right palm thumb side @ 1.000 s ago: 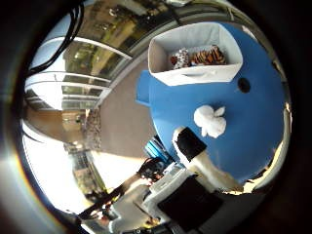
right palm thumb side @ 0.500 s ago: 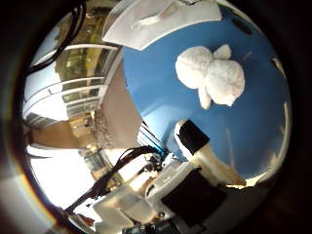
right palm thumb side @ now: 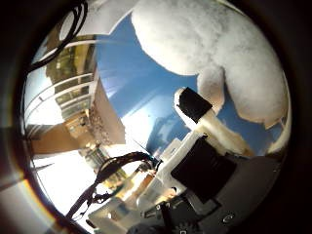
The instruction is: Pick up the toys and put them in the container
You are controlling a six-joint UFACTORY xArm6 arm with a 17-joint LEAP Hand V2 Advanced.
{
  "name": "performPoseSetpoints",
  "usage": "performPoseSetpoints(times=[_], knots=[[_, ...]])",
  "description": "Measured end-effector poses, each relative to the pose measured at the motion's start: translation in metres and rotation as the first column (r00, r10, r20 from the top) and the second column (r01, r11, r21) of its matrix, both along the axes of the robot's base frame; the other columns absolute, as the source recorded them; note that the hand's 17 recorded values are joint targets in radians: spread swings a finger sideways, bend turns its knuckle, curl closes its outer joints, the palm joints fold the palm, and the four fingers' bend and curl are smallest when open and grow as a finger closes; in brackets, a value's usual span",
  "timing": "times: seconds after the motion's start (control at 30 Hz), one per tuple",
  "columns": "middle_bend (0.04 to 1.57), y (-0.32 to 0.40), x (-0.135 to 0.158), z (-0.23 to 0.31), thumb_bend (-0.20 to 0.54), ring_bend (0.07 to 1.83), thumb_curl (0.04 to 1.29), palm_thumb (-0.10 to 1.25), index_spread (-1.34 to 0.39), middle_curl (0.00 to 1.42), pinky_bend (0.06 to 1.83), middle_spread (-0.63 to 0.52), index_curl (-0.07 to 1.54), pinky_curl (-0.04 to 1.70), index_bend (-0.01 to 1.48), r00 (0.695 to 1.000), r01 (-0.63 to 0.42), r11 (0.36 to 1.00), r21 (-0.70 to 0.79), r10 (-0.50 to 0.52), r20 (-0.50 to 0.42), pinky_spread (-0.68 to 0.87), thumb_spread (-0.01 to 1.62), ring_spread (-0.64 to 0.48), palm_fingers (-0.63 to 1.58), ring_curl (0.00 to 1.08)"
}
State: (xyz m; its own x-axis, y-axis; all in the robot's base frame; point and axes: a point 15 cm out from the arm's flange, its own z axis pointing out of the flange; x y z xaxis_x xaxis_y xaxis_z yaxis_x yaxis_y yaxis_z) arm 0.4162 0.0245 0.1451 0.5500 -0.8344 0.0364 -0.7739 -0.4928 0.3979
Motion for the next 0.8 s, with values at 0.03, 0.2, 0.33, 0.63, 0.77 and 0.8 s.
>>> performPoseSetpoints(times=[0.03,0.2,0.33,0.63,0.77,0.8], knots=[[0.3,-0.001,0.001,-0.001,-0.034,0.75,0.33,0.55,-0.12,0.39,0.95,-0.04,0.27,0.18,0.17,1.0,-0.014,1.0,-0.026,0.014,0.001,0.48,1.1,0.26,0.84,0.33],[0.73,0.004,0.001,-0.001,0.028,1.13,0.42,0.74,-0.31,0.61,1.12,-0.12,0.23,0.28,0.1,0.999,-0.039,0.999,-0.033,0.039,0.008,0.41,1.09,0.13,1.05,0.51],[0.89,-0.003,0.008,0.019,0.058,1.27,0.49,0.89,-0.44,0.74,1.27,-0.18,0.23,0.35,0.24,0.998,-0.006,1.0,-0.002,0.006,0.061,0.36,1.05,0.05,1.1,0.6],[1.08,0.003,-0.031,0.056,0.07,1.39,0.65,1.01,-0.74,0.96,1.56,-0.24,0.29,0.52,0.5,0.995,0.094,0.992,0.09,-0.092,-0.027,0.22,1.04,-0.05,1.03,0.7],[1.11,0.006,-0.048,0.101,0.046,1.43,0.7,1.0,-0.83,1.02,1.6,-0.25,0.33,0.56,0.59,0.993,0.096,0.991,0.097,-0.088,-0.075,0.18,1.04,-0.07,0.98,0.73],[1.12,0.008,-0.048,0.112,0.043,1.43,0.71,1.0,-0.85,1.02,1.6,-0.25,0.34,0.57,0.6,0.994,0.088,0.991,0.102,-0.08,-0.073,0.18,1.04,-0.08,0.98,0.73]])
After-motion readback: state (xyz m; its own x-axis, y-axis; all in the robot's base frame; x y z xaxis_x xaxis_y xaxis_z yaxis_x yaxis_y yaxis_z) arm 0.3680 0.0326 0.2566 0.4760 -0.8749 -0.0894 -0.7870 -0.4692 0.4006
